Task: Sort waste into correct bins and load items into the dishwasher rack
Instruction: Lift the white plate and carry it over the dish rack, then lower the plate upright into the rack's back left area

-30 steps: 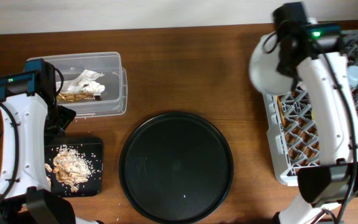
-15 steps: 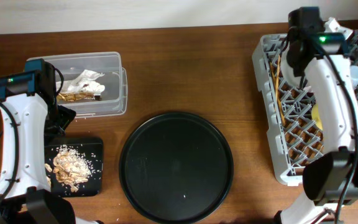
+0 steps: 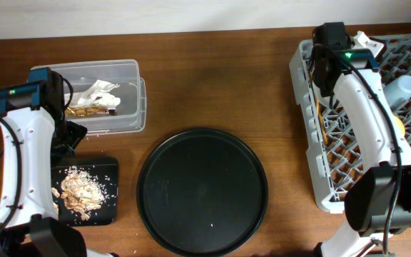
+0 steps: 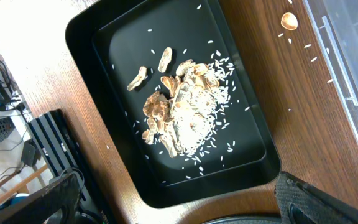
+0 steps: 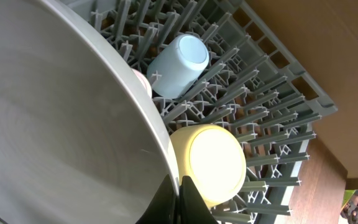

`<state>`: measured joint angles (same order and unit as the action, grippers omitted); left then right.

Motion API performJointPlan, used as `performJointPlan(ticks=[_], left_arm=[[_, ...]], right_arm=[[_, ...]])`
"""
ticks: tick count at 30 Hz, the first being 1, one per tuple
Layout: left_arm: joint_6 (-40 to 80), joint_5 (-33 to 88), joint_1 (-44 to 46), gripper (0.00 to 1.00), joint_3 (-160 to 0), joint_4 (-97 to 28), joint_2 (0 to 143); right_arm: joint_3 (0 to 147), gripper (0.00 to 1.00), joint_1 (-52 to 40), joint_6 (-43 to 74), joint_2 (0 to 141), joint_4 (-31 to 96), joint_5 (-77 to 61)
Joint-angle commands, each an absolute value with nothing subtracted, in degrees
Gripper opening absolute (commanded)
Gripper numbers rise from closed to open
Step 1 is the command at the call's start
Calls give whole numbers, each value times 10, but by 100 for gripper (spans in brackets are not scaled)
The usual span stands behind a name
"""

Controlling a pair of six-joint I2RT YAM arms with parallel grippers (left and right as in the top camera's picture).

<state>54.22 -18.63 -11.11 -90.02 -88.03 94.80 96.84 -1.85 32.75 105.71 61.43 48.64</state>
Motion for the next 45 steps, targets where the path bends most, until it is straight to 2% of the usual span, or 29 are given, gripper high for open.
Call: performJointPlan(ticks=[1,7,8,10,11,13,14,16,22,25,31,34,40,42,45], left_arm=[[544,-188,-113,99,-910,-881,936],[544,-188,-113,99,-910,-881,936],[544,-188,-113,99,-910,-881,936],[544,-188,-113,99,-910,-881,936],[544,-188,-113,99,-910,-881,936],[544,-188,-113,99,-910,-881,936],[544,-188,-113,99,-910,-881,936],[544,-188,-113,99,-910,-881,936],[544,-188,-113,100,-910,-881,936],[544,-188,-113,99,-910,-881,936],[544,-188,-113,99,-910,-881,936],[544,-188,-113,99,-910,-881,936],[544,-188,-113,99,-910,-881,936],[544,-188,-113,99,-910,-881,936],[544,-188,-113,99,-910,-881,936]], right_arm=[[965,4,-23,332,1056,613,492],[965,4,-23,328,1056,614,447],[966,7,-23,327,1056,616,438],[966,21,-23,307,1056,616,419],[967,31,-23,297,1056,617,411],[967,59,-23,288,1051,622,400],[967,66,-23,288,1045,624,393],[967,74,-23,288,1031,628,378],[967,79,-23,288,943,630,302],[967,100,-22,288,901,626,291],[967,99,15,281,899,608,261],[967,99,69,216,927,579,124],[967,98,202,195,974,553,-98],[967,98,223,142,991,548,-177],[967,98,225,107,1016,550,-212]])
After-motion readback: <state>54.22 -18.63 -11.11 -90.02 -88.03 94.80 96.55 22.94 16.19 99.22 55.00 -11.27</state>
